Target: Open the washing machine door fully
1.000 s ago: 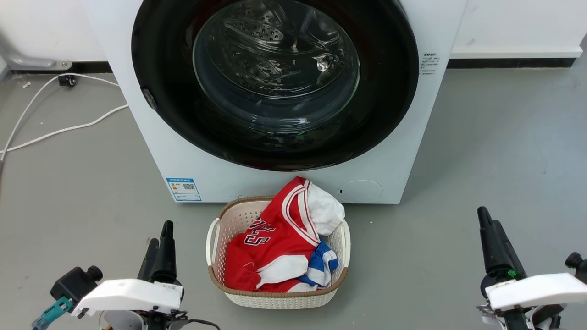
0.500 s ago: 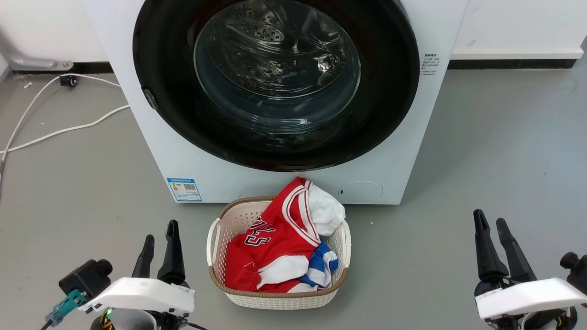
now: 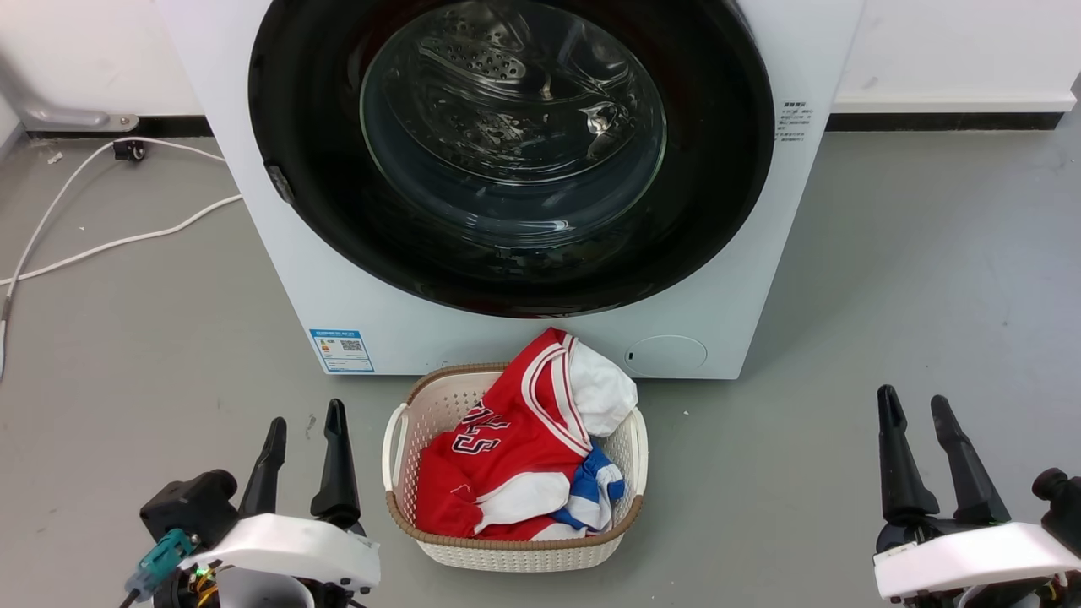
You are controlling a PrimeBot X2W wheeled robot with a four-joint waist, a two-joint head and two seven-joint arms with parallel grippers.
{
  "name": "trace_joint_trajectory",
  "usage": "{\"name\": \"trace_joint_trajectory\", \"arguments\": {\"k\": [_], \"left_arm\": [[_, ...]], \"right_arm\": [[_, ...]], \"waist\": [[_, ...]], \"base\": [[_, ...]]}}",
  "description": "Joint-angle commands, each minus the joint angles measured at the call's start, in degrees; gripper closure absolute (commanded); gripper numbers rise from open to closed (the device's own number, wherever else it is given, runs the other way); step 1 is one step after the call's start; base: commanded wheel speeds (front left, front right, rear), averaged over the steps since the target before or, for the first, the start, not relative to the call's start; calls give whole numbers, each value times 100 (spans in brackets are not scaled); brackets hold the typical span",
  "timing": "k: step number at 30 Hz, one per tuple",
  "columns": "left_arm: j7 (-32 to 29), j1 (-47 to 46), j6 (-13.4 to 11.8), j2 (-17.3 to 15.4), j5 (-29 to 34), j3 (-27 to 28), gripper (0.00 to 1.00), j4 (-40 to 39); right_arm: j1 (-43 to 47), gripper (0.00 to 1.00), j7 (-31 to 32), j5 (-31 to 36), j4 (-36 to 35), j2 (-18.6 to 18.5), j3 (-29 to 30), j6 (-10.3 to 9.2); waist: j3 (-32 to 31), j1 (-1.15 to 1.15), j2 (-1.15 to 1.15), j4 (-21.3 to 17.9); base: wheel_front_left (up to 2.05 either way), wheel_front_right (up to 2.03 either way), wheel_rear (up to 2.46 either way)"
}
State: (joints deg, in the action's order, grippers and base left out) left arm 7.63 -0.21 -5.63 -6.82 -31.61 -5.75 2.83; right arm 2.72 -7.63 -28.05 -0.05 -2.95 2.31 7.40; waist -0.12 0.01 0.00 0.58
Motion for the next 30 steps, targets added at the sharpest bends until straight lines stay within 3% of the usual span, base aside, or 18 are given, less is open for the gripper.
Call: {"name": "trace_joint_trajectory", "arguments": {"k": [1,30], "left_arm": [[57,26,-40,-54,172,-49,0,-93],[440,206,-176,-128,1671,-382,0,-251]], "right_arm": [[21,0,-60,168,-102,-1,10,12],[255,0,-444,1088,-372,6,75,14]], "waist": [[-1,-1,0,2],[-27,-1,0,28]], "base": [[0,0,0],[0,0,0]]}}
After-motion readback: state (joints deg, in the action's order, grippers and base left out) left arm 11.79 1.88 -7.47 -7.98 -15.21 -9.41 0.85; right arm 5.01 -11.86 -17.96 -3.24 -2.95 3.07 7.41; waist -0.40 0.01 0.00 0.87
